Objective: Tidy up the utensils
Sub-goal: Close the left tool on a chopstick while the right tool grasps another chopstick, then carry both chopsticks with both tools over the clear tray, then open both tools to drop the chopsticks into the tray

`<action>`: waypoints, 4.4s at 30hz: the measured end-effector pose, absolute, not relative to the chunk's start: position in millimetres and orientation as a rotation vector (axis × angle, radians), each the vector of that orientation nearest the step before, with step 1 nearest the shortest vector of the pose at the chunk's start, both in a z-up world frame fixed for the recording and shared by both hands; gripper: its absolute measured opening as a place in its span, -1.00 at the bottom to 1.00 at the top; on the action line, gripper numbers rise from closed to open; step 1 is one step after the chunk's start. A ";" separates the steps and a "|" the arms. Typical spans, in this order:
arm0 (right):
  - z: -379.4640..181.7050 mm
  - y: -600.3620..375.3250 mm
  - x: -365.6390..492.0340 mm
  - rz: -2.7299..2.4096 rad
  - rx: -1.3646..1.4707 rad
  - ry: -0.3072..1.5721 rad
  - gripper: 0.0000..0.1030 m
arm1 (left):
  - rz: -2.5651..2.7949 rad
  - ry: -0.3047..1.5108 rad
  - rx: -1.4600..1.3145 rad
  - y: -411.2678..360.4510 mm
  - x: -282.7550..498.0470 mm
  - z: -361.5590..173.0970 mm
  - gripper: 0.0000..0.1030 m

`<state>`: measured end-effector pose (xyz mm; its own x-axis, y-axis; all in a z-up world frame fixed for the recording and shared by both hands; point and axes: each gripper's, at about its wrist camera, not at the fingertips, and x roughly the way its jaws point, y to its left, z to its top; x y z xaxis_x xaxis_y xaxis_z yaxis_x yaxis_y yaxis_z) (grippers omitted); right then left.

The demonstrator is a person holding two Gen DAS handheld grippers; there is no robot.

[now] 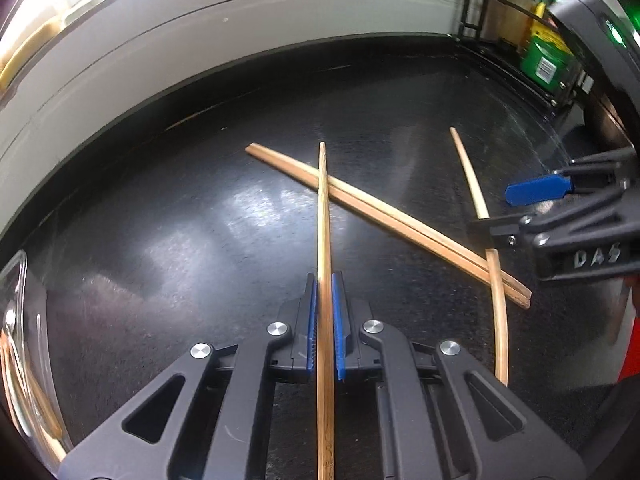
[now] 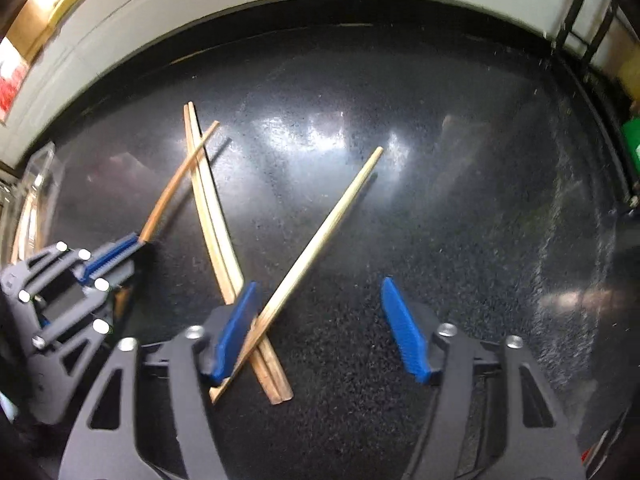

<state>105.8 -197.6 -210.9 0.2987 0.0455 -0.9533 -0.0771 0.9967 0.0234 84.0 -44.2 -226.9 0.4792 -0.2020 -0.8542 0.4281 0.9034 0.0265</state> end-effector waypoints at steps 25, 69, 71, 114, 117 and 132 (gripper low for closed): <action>-128.6 -194.8 78.5 0.169 -0.026 1.088 -0.86 | -0.216 0.983 0.088 -1.3 65.7 -147.9 -0.87; -60.5 25.6 42.9 0.599 -0.181 0.962 -0.86 | 0.194 0.922 -0.100 181.9 -20.9 -76.4 -0.87; -60.8 45.2 44.8 0.633 -0.191 0.966 -0.86 | 0.225 0.927 -0.120 197.8 -25.3 -78.0 -0.87; -157.4 223.0 140.9 0.685 -0.142 1.247 -0.85 | 0.226 1.106 -0.245 329.6 52.4 -154.6 -0.87; -165.5 226.8 152.0 0.684 -0.143 1.273 -0.85 | 0.219 1.119 -0.247 334.4 62.8 -160.5 -0.87; -173.7 222.2 170.0 0.685 -0.115 1.308 0.68 | 0.205 1.152 -0.321 352.6 74.5 -168.0 -0.19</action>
<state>170.0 222.2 -173.7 0.0953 0.3982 -0.9124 -0.5227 0.8000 0.2946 74.5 352.6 -168.0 0.3956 -0.0051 -0.9184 -0.3216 0.9359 -0.1437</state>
